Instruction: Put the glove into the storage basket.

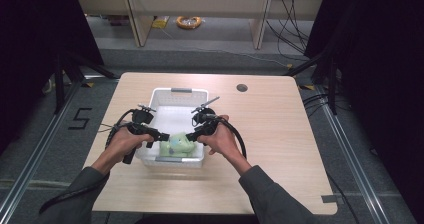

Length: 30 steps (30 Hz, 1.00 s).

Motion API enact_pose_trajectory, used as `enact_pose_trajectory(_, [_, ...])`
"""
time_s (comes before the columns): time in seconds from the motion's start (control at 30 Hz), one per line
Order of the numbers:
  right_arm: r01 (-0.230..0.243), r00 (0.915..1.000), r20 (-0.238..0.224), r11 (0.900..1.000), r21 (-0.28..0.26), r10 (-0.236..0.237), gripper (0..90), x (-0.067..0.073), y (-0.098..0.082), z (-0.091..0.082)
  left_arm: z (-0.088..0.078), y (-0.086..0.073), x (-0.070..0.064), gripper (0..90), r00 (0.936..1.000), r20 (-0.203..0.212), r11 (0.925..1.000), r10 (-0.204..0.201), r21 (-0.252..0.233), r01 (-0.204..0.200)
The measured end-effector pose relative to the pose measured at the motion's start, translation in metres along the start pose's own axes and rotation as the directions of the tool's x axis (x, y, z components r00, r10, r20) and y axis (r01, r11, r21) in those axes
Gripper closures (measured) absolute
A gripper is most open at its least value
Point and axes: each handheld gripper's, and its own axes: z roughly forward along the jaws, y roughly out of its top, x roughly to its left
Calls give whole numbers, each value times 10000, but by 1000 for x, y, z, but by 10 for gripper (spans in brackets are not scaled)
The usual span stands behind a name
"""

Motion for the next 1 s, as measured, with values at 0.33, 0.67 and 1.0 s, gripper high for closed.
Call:
enact_pose_trajectory(0.33, [239, 9994, -236, 9973, -697, -256, 485, -14, -15, -20, -12, -8, -16, 326, 9983, 577, 9982, -14, -598, 49])
enact_pose_trajectory(0.67, [103, 9981, -585, 9890, -1477, -191, 383, -22, -38, -47, -21, -26, -44, 293, 9895, 1413, 9926, 299, -1207, -128])
enact_pose_trajectory(1.0, [313, 9969, -642, 9787, -2027, -452, 343, -27, -66, -69, -25, -43, -76, 248, 9780, 1995, 9822, 605, -1863, -228])
